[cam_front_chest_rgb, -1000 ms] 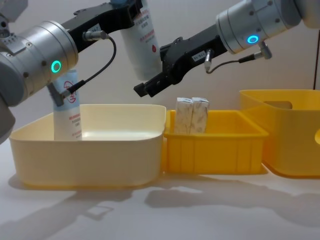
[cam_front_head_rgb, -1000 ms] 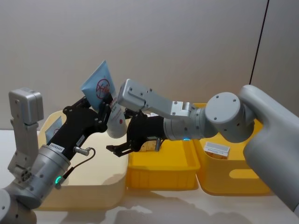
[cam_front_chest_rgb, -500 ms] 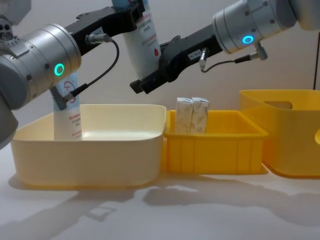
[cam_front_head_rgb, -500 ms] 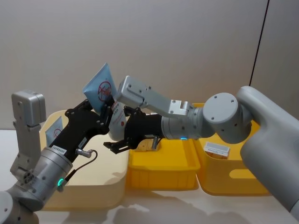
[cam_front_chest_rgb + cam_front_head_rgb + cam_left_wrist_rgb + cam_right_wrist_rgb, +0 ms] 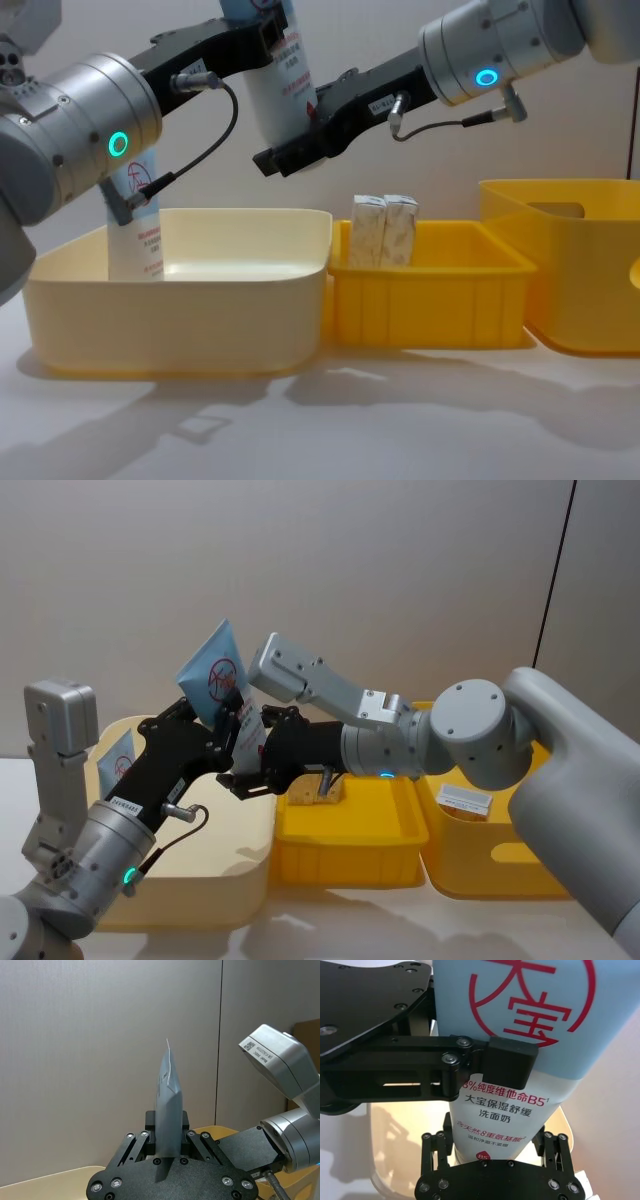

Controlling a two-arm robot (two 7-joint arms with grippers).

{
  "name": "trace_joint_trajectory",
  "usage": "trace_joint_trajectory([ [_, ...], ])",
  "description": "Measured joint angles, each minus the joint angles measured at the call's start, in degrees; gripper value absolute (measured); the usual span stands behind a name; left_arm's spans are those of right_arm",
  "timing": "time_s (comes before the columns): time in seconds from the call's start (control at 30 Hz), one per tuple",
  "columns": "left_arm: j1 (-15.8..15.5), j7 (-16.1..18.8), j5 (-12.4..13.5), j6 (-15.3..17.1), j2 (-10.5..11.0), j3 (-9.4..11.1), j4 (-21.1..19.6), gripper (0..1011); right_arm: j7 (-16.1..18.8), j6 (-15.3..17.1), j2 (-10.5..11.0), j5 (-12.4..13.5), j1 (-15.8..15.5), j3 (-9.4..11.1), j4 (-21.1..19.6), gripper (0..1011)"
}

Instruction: Bimanual collaborative sorting of washing and personal care products

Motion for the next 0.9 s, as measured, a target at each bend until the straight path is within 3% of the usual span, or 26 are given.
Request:
trace_joint_trajectory([
  [0.13,0.1,0.1,0.1,0.0,0.0,0.0,-0.1,249,-0.2,0.1,-0.2,0.2,0.0,0.2,0.1,850],
  [0.27,0.2,0.2,0.1,0.1,-0.1,0.0,-0.2,249,-0.3,0.3,-0.2,0.3,-0.1,0.2,0.2,702],
  [0.37,0.2,0.2,0.1,0.1,-0.1,-0.1,-0.2,250,-0.3,0.3,-0.3,0.3,-0.1,0.3,0.2,652],
  [0.9,0.3,0.3,0.2,0.1,-0.1,-0.1,-0.3,249,-0.5,0.5,-0.4,0.5,-0.1,0.4,0.3,652],
])
